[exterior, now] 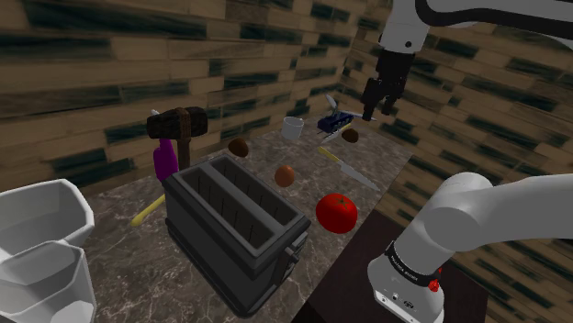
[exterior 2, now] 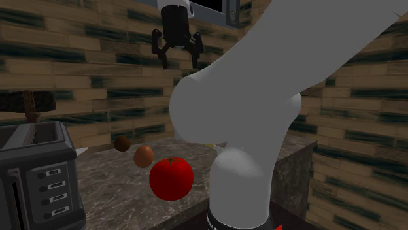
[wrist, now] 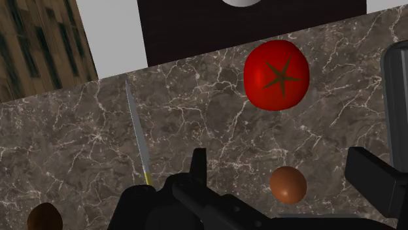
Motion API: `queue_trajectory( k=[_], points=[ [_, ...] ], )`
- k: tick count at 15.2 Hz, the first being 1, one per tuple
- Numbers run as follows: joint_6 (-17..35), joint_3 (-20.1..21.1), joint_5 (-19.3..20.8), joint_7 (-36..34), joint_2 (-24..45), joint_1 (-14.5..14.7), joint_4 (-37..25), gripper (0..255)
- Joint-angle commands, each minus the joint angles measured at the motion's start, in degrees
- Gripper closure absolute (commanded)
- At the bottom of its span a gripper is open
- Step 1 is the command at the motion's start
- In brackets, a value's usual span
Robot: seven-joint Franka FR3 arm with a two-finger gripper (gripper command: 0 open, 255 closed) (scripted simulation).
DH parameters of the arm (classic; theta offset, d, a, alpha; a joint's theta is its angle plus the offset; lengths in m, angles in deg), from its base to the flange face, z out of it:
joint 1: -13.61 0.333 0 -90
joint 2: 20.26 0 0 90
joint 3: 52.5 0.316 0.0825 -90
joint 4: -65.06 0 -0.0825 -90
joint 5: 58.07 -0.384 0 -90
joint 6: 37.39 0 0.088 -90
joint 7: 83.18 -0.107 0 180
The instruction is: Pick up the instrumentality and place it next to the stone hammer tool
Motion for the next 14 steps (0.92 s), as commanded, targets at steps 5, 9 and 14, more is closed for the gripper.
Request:
queue_trajectory(
  k=[5, 9, 14],
  points=[
    [7.1, -4.2, 2.9, 4.6, -0.2, -0.9, 6.0, 0],
    [14.8, -8.6, 5.9, 9.1, 1.4, -2.1, 10.8, 0],
    [25.3, -14.7, 9.4, 14.7, 6.2, -3.5, 14.8, 0]
  ],
)
